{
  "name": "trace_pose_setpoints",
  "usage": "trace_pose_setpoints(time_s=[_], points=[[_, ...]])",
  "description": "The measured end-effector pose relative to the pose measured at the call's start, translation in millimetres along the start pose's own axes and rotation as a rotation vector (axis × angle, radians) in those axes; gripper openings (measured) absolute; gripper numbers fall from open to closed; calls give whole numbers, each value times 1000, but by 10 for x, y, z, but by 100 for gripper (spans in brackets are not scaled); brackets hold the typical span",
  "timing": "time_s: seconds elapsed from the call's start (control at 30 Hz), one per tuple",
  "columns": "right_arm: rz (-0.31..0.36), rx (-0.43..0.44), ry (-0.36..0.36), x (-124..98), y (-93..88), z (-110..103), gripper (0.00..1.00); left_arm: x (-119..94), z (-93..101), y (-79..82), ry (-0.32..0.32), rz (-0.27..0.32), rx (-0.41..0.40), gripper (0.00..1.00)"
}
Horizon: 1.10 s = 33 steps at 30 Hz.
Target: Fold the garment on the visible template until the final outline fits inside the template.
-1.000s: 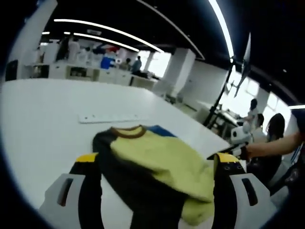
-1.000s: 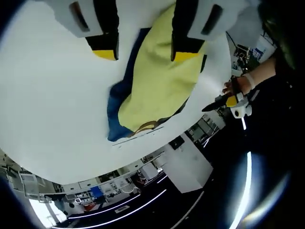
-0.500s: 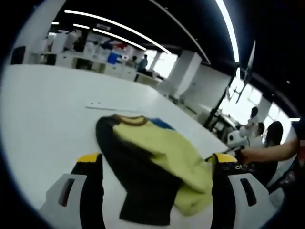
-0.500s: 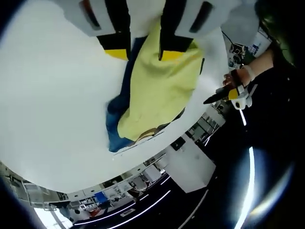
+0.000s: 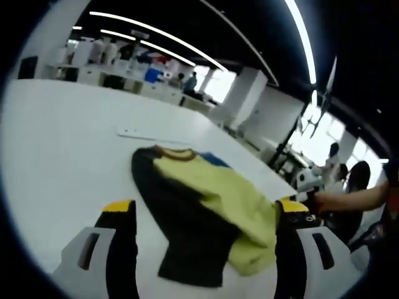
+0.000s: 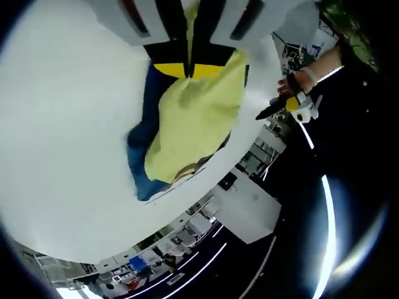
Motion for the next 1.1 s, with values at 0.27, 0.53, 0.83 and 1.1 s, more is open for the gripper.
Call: trace_pose_setpoints(time_s=[0.27,0.53,0.83,1.1], points=[[-35,-9,89,451,146,-285,0,-1,50,-12,-9,4,-5,87],[-99,-11,49,1004,166,-194,0,-30,52,-19,-4,16,-22,86],[-111,39,-135,1399,108,93,0,-54,29,-99,4,8,-46,85],[-152,5,-187,1522,100,201,0,-61,31,-116,5,14,-64,84]])
Point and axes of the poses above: the point that each gripper's makers call its tool centre point, and the gripper's own axes: x roughly forward along the fingers, z roughly to its right, y roughly out of its top, the point moved 3 cm from there along -x, roughly backward along the fingers, and after that the axes turned 13 degrees about y, right-handed, at the moved point
